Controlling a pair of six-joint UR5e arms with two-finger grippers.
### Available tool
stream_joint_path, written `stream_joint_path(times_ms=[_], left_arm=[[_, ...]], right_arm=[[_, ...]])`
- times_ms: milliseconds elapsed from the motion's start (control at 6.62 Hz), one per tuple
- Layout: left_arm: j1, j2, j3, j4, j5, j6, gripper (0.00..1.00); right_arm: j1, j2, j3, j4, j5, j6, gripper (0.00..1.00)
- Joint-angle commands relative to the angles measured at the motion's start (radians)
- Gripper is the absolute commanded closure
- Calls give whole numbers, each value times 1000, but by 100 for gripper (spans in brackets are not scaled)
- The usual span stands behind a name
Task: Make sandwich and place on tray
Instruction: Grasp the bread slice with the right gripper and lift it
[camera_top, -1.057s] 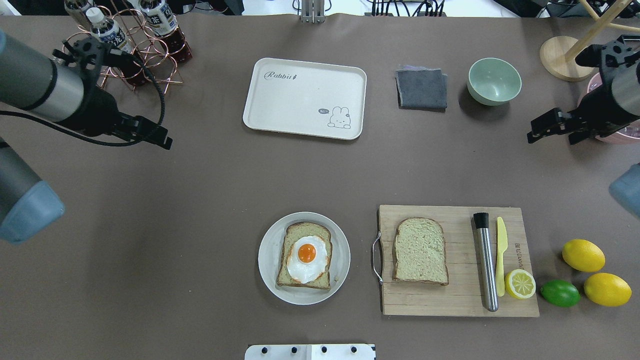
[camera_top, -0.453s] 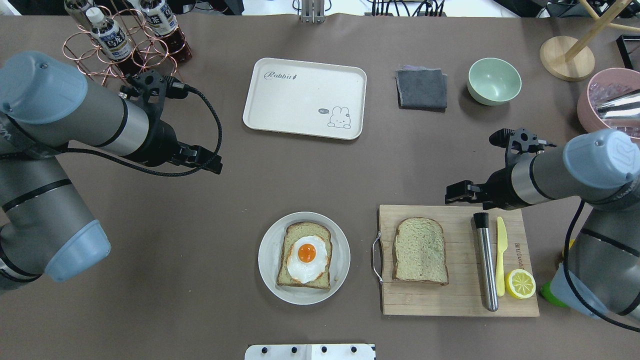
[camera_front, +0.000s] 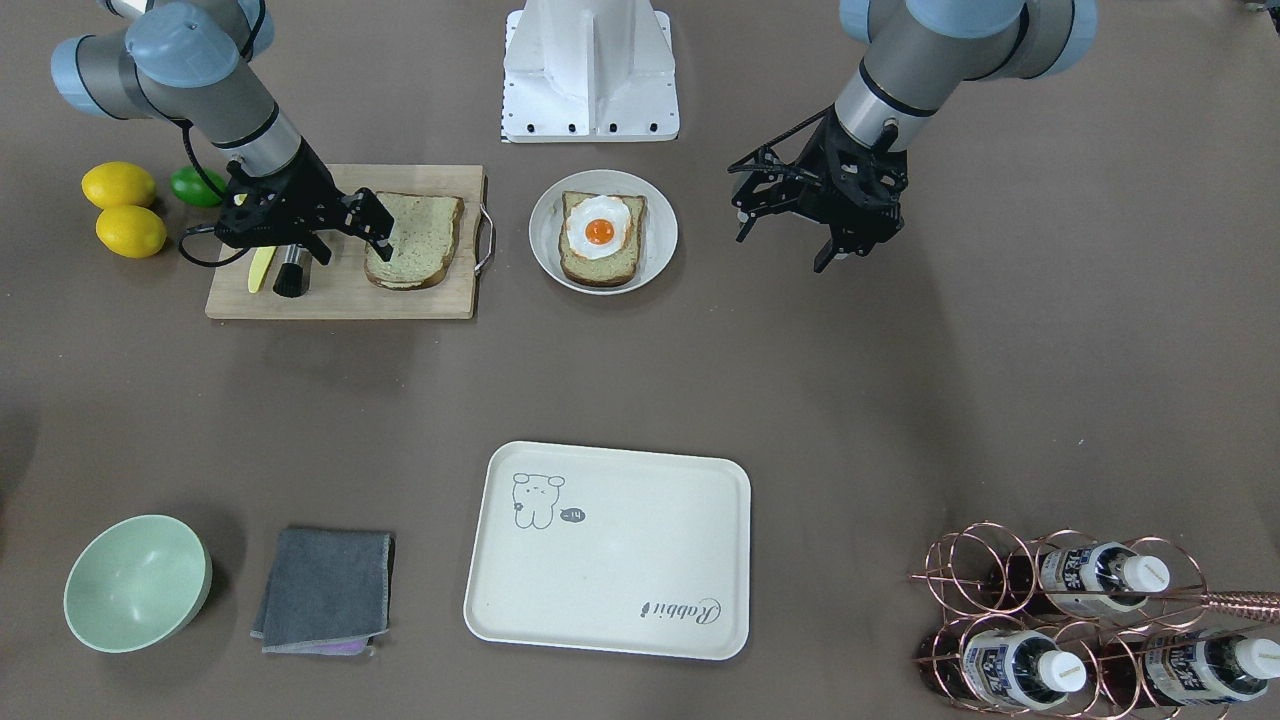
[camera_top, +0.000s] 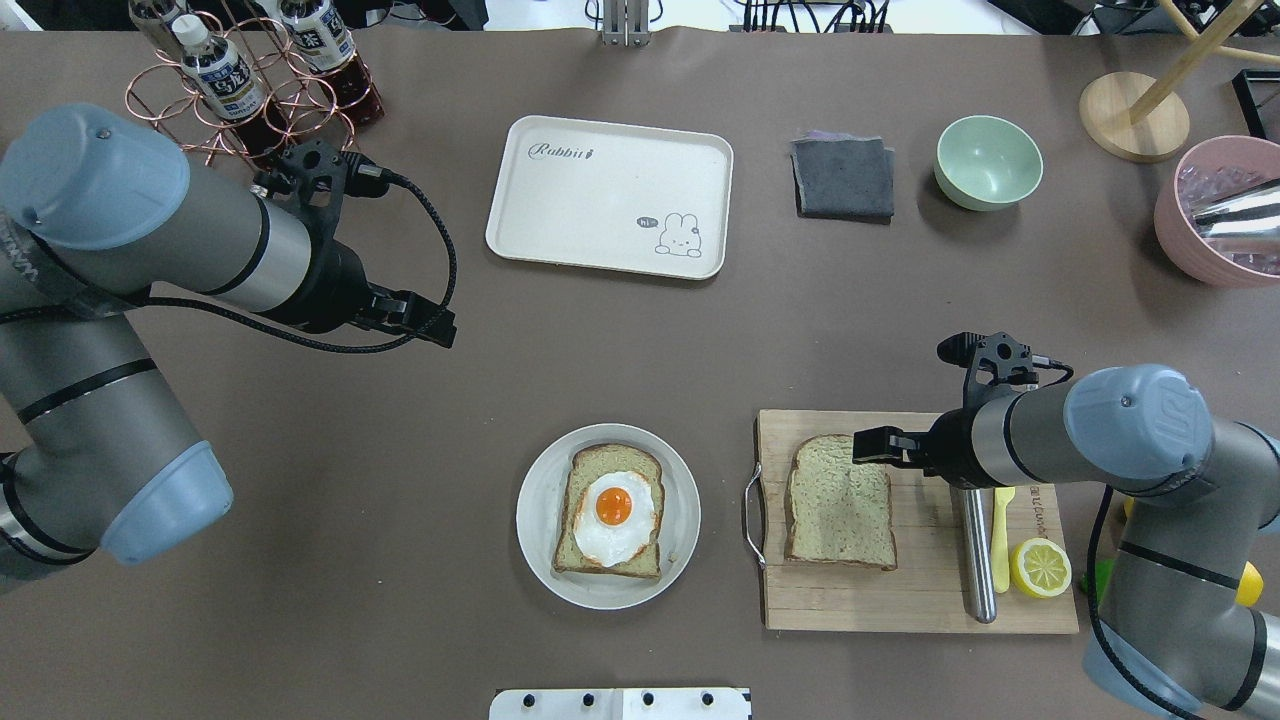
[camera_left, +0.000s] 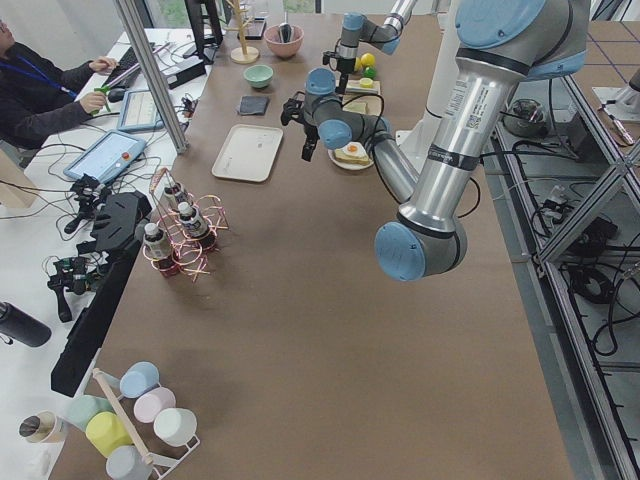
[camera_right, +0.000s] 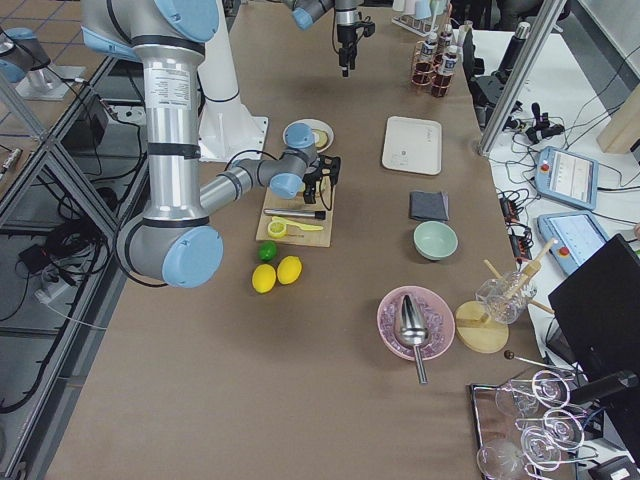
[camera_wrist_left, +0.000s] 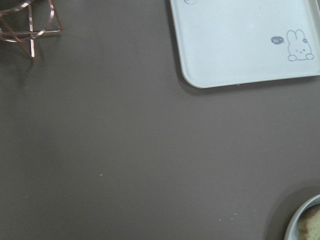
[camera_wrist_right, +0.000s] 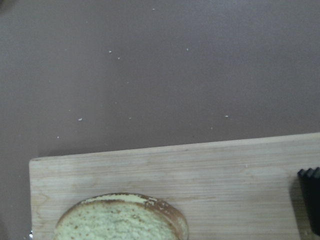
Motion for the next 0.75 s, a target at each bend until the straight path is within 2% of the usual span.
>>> stream_joint_path(times_ms=[0, 453, 604], left_arm=[[0, -3, -4, 0, 1, 0, 2], [0, -9, -9, 0, 1, 0, 2], [0, -9, -10, 0, 1, 0, 2]], right_arm=[[-19, 1, -1, 1, -15, 7, 56], [-33, 12, -1, -1, -15, 2, 58], [-36, 12, -1, -1, -18, 2, 78]])
